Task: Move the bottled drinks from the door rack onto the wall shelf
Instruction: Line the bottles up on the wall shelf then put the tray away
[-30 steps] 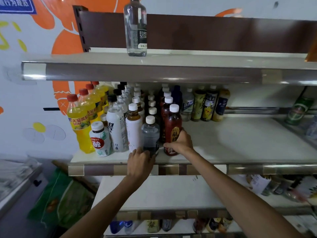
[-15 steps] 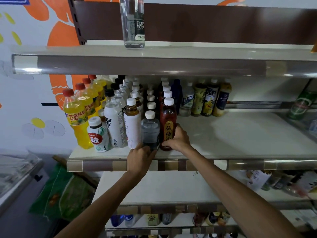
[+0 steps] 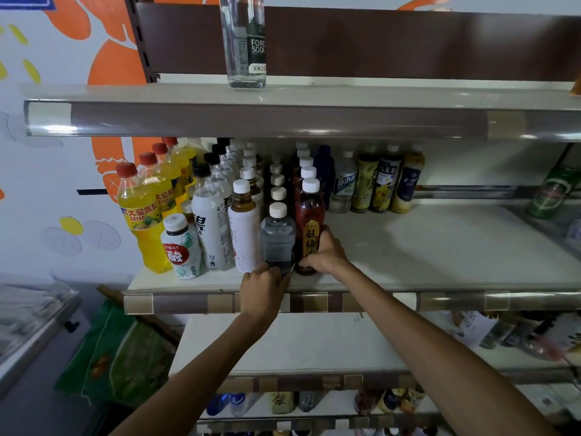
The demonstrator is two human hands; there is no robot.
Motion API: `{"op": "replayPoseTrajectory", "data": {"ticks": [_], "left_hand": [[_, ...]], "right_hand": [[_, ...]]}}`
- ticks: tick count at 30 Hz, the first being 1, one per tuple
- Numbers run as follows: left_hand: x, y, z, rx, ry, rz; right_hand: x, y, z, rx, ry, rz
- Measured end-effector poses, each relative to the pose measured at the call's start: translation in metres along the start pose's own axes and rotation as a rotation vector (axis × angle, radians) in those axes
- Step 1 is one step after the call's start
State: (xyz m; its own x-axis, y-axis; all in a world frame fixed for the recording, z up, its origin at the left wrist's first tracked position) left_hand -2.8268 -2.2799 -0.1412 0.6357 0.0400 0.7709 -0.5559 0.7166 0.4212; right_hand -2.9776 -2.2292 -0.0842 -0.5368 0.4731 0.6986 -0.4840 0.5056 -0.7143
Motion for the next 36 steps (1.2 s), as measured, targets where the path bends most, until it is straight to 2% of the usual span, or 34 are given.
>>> {"op": "replayPoseTrajectory", "data": {"ticks": [23, 27, 36], "left_hand": [[0.008, 0.014, -0.005, 0.029, -0.053, 0.13], [0.009, 0.015, -0.004, 0.022, -0.121, 0.188], [0.006, 0.011, -0.002, -0.002, -0.153, 0.205]], "right_hand": [[0.006, 0.002, -0.006, 0.026, -0.077, 0.026], [0.007, 0.007, -0.013, 0.031, -0.076, -0.046], [0.014, 0.03, -0.037, 0.008, -0.012, -0.256]]}}
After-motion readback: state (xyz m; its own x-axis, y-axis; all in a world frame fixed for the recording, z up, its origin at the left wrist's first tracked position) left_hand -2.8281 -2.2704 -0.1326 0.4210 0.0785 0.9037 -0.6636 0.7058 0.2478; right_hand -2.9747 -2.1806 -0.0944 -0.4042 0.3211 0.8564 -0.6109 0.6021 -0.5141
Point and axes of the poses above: each hand's wrist, its own z-axis towards the middle knuckle, its own x-axis out of the back of the hand, y = z × x, the point moved 1 cm from there along z, towards the middle knuckle, and after that the axes turned 1 degree about -z, right-handed, at the moved point
